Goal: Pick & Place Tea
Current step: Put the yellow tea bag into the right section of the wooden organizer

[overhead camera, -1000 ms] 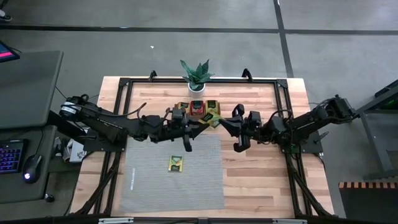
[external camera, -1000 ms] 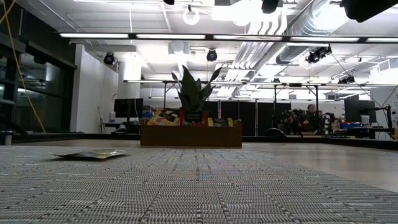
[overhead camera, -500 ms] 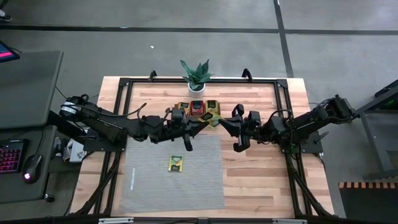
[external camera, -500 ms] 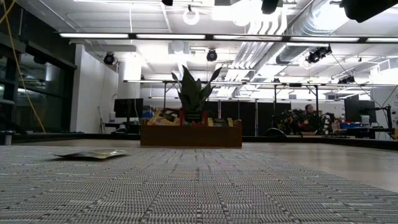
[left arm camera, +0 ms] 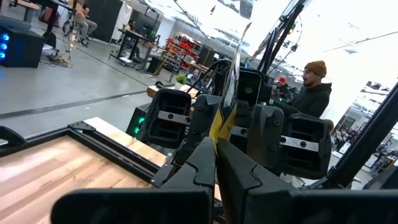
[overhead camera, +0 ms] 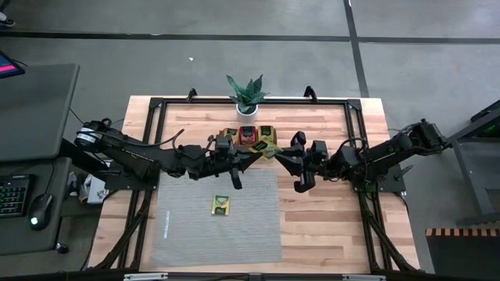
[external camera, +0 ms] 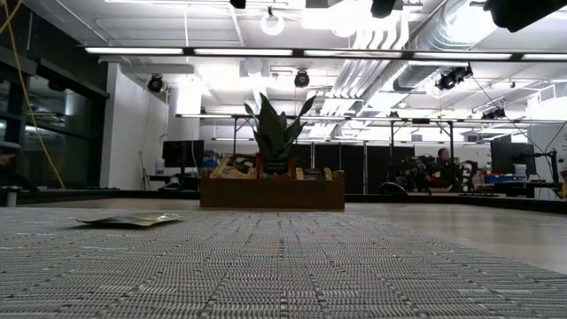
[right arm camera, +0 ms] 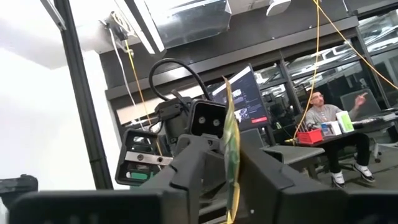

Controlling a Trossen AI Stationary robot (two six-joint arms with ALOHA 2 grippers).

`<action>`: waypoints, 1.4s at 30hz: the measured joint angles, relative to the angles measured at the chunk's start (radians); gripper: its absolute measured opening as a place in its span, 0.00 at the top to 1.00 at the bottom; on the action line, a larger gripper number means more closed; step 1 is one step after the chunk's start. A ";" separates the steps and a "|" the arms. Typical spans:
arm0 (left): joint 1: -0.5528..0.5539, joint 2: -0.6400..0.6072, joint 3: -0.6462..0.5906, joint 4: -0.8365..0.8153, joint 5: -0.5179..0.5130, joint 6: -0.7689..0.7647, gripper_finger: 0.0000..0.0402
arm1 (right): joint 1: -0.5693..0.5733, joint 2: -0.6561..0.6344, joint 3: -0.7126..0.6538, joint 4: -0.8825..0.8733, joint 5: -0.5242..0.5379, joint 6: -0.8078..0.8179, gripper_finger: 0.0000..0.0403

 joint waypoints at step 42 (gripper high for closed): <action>0.014 0.047 0.418 -1.071 0.168 0.194 1.00 | -0.203 0.135 1.121 -2.251 -0.422 -0.187 0.56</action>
